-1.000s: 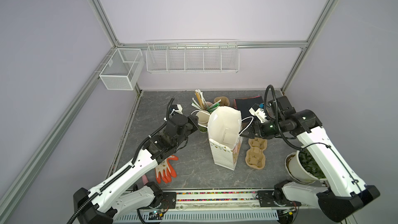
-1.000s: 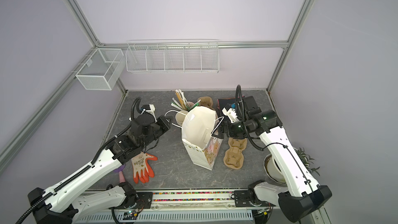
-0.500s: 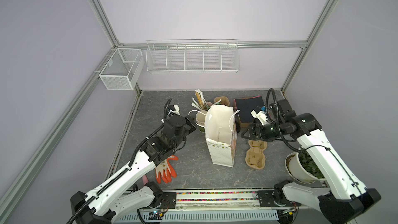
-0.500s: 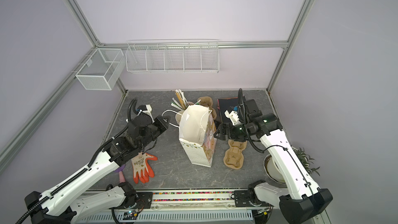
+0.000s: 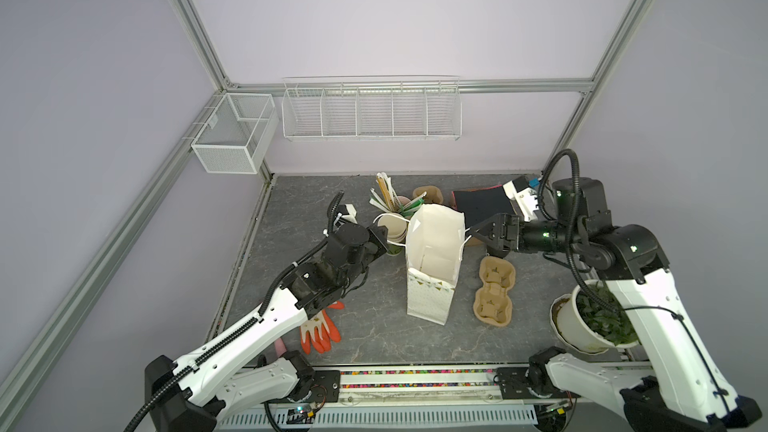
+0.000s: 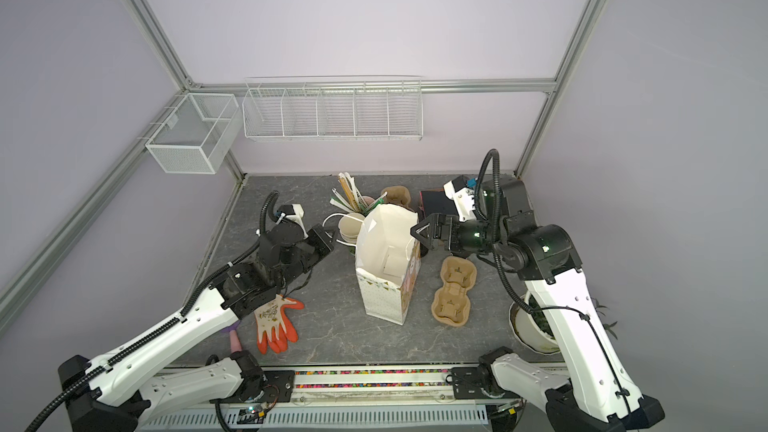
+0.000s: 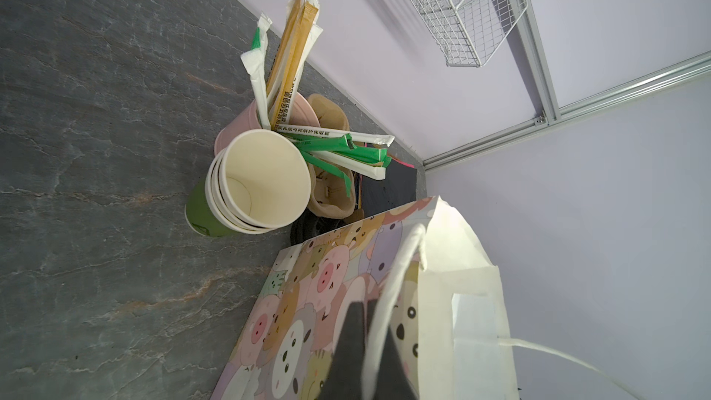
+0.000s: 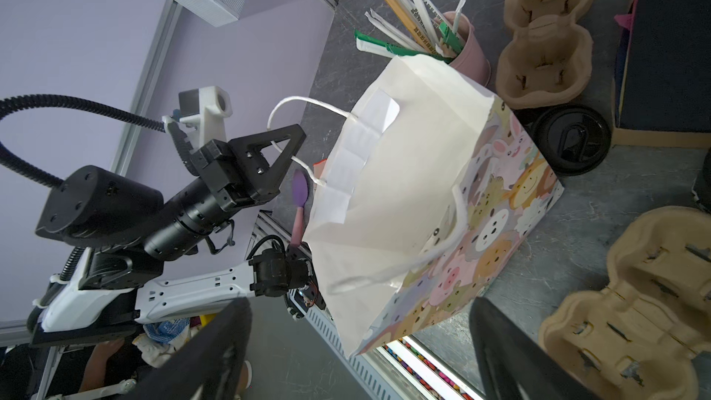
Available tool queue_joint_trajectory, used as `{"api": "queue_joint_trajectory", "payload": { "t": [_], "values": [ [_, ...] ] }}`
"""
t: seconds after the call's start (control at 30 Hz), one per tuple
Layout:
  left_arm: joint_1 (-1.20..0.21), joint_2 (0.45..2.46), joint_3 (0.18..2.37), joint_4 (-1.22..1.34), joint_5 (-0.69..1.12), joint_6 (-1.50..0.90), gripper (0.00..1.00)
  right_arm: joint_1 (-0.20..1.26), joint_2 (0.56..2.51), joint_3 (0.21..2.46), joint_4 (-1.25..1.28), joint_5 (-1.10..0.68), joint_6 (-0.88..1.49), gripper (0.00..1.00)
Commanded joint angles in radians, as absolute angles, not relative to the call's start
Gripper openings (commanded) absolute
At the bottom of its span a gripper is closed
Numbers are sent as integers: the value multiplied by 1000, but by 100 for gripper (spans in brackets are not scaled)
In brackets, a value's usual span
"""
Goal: Pack a coffee takeout order
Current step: Press the takeout bag at the center of the table.
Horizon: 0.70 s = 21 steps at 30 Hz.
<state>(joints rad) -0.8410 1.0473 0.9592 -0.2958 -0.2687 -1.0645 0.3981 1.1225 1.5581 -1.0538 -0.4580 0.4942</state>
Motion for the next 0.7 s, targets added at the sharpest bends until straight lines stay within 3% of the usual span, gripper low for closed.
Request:
{"api": "queue_joint_trajectory", "payload": {
  "t": [0.0, 0.07, 0.3, 0.47, 0.53, 0.67],
  "values": [
    [-851, 1047, 947, -283, -312, -1104, 0, 414, 1129, 1547, -1034, -411, 545, 86],
    [-854, 1050, 948, -283, -314, -1103, 0, 414, 1118, 1524, -1007, -396, 557, 82],
    [-857, 1049, 938, -285, -326, -1105, 0, 416, 1104, 1460, -1056, -331, 532, 51],
    [-857, 1028, 918, -284, -347, -1106, 0, 416, 1040, 1336, -1038, -246, 528, 36],
    [-858, 1020, 912, -282, -352, -1109, 0, 413, 1027, 1294, -1014, -233, 530, 23],
    [-859, 1005, 902, -282, -362, -1109, 0, 411, 993, 1203, -910, -228, 556, 19]
  ]
}}
